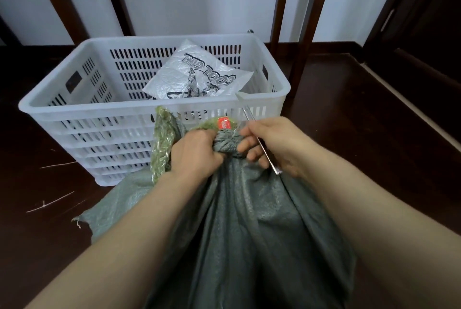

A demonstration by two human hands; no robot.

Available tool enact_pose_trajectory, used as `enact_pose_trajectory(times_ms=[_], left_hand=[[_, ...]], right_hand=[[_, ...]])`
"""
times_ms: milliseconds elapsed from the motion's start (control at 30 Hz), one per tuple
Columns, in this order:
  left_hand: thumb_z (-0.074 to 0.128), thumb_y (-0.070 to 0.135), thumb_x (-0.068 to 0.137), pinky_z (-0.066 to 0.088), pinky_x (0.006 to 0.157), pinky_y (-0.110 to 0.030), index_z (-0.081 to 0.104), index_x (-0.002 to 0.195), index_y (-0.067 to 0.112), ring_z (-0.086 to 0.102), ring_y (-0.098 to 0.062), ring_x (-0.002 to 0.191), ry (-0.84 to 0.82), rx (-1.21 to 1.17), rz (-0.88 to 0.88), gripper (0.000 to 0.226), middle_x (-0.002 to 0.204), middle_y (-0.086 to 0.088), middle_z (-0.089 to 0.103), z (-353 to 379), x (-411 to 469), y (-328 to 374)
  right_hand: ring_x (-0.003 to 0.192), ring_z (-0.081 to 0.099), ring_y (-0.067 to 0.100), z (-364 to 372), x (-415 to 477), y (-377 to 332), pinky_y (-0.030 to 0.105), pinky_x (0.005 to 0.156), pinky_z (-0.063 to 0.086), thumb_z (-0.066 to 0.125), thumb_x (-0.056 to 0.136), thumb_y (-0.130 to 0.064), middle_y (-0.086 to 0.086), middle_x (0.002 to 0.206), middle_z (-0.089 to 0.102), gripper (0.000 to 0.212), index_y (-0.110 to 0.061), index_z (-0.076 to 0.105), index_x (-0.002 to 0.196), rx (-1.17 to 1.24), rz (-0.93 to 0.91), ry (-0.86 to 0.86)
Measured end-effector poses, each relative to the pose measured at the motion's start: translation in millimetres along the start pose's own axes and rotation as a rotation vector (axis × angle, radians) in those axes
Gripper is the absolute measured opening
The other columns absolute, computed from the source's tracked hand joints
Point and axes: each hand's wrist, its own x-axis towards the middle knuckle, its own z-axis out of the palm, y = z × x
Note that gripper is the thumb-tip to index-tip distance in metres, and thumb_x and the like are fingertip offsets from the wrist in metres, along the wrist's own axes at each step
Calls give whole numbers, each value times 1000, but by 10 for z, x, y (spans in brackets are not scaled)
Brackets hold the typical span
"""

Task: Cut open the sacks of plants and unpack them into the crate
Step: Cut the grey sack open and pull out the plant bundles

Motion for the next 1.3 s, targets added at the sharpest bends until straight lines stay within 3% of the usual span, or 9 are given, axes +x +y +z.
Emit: enact_pose_trajectory(times_ms=[167,333,433,567,767,900,1067,1200,1300], left_hand=[[65,35,78,42,69,-32,64,100,23,61,-31,97,-25,-47,-30,24,100,-5,68,4,-13,-12],[68,39,78,46,75,-35,65,104,23,61,-33,99,-20,-95,-49,31,102,-8,69,-5,6,-23],[68,41,78,47,76,-35,66,107,24,61,-33,99,-12,-108,-52,33,102,-8,69,-1,9,-24],[69,38,77,47,75,-35,67,106,24,62,-34,98,-7,-110,-66,32,100,-9,70,22,24,-37],[69,37,77,41,69,-33,69,101,23,61,-34,93,2,-118,-71,28,92,-8,69,34,28,-37],[69,31,76,43,69,-33,70,103,24,62,-34,92,15,-124,-84,27,92,-9,69,58,22,-37],[67,29,77,43,68,-33,69,89,17,62,-34,89,22,-107,-100,17,87,-10,68,94,-20,-28],[65,23,74,40,62,-30,71,85,18,61,-34,82,27,-123,-155,13,77,-7,66,50,5,-108],[65,19,72,37,61,-28,73,84,19,56,-29,72,34,-140,-203,15,69,-3,61,20,52,-155]], right_hand=[[34,50,11,-117,40,358,14,30,28,42,101,-18,7,68,65,28,-11,55,77,-332,-112,33],[43,60,15,-142,-11,450,31,63,51,43,98,-29,1,59,67,29,-16,59,77,-722,-306,101],[68,64,28,-123,-39,455,39,73,52,38,98,-36,5,75,68,32,-16,59,86,-950,-350,133],[92,58,32,-43,-81,381,35,71,42,32,101,-34,9,95,63,29,-13,47,88,-1136,-359,190],[100,58,33,58,-157,291,34,69,32,35,100,-24,10,109,63,19,-12,50,103,-1282,-302,231],[90,57,30,157,-163,241,34,67,33,40,94,-16,10,107,63,4,-15,44,94,-1273,-218,223],[101,60,32,289,-71,221,34,69,35,42,90,-11,12,112,63,19,-10,52,107,-1227,-165,229],[82,52,27,302,-84,234,33,65,34,41,90,-12,9,106,63,4,-15,43,89,-1214,-190,176],[77,47,24,250,-147,314,33,63,33,41,93,-14,7,97,60,6,-15,40,87,-1217,-199,159]])
